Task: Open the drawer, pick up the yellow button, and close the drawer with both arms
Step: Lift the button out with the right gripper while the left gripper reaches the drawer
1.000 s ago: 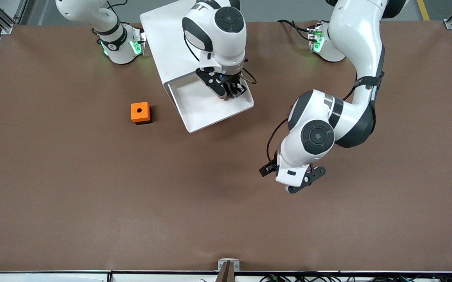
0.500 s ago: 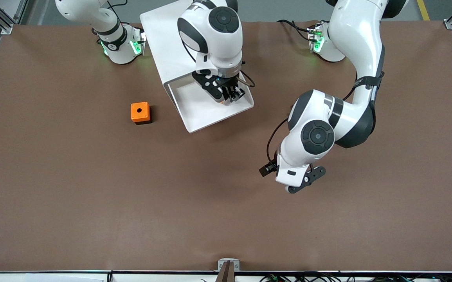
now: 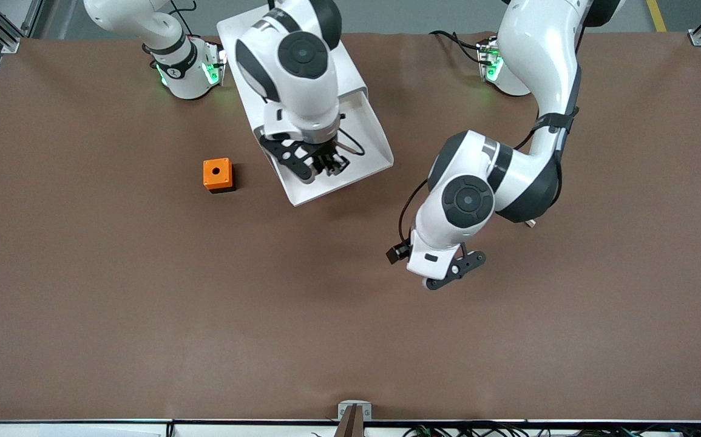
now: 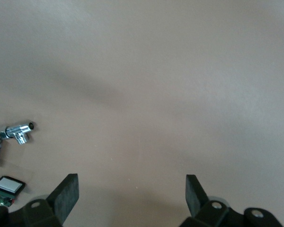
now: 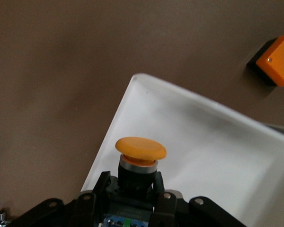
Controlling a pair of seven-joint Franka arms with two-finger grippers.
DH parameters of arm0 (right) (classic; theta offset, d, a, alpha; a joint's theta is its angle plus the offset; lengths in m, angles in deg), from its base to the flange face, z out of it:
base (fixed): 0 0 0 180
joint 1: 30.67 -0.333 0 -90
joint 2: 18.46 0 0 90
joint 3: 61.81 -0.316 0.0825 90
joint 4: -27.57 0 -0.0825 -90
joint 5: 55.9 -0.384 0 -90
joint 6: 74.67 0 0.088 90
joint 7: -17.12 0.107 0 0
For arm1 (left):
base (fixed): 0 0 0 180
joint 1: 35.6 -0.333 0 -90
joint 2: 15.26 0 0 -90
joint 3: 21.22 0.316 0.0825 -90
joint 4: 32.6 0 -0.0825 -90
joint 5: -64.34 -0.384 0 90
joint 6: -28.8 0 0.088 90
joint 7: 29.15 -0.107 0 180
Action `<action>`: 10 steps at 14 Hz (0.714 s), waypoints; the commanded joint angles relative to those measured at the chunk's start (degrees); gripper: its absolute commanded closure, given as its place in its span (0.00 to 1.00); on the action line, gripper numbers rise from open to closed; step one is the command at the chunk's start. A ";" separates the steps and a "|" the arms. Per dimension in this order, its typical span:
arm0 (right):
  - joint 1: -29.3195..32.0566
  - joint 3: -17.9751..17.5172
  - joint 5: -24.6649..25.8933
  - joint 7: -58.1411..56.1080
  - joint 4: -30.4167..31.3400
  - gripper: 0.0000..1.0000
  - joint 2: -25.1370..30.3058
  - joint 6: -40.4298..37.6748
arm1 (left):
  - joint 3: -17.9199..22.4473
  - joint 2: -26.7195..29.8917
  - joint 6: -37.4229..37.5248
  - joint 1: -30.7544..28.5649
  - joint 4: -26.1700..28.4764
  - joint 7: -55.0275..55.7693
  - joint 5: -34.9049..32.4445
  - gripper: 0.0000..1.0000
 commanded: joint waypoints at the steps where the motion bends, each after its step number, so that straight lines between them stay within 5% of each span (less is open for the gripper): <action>1: 5.89 -0.89 -0.10 -9.51 0.48 1.00 3.48 -3.65 | 0.31 0.73 -0.69 1.51 1.19 -0.56 -1.02 0.01; 10: 23.73 -0.72 -0.71 -41.86 2.93 1.00 6.39 -9.55 | 0.05 0.11 -0.69 7.92 1.45 -0.64 -0.76 0.01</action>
